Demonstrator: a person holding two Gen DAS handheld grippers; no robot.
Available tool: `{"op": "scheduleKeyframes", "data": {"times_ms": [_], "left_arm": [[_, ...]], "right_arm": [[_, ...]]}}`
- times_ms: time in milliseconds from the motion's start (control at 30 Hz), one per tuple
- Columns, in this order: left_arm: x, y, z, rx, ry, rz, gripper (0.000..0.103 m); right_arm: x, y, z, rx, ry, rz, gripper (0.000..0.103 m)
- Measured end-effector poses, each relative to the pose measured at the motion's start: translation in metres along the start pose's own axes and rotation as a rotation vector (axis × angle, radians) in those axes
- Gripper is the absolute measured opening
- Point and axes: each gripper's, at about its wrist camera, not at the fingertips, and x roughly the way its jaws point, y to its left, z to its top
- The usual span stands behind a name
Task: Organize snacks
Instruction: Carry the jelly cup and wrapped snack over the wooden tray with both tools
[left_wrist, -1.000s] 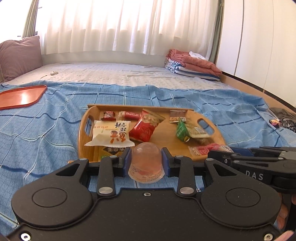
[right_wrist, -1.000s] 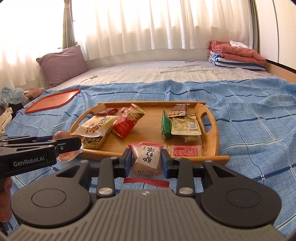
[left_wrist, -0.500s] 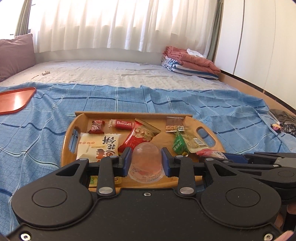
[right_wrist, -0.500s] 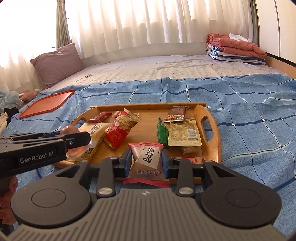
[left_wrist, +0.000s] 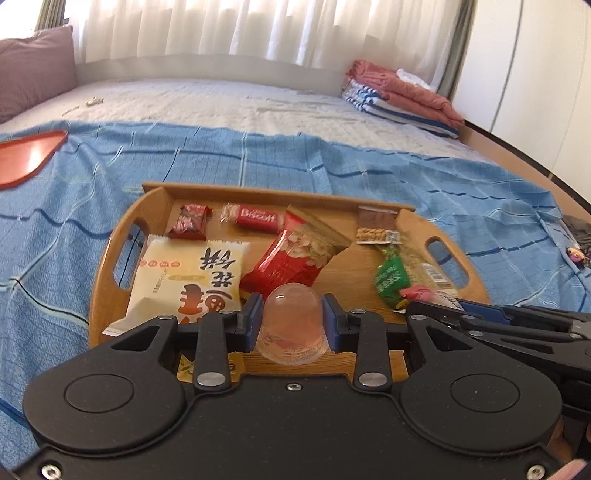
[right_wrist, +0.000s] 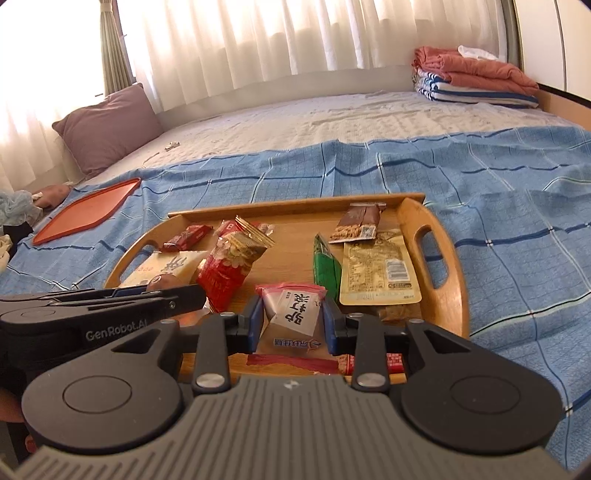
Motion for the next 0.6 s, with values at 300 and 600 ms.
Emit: {"op": "scheduleKeyframes", "data": {"times_ms": [300,600], "left_arm": [[0.024,0.007,0.001,-0.009,0.015,0.02,0.033],[0.04,0.003,0.002,0.025,-0.005,0.04,0.033]], "right_arm": [[0.024,-0.017,0.007,0.097,0.032,0.038,0.038],[0.047,-0.018,0.023,0.089,0.058,0.041,0.038]]}}
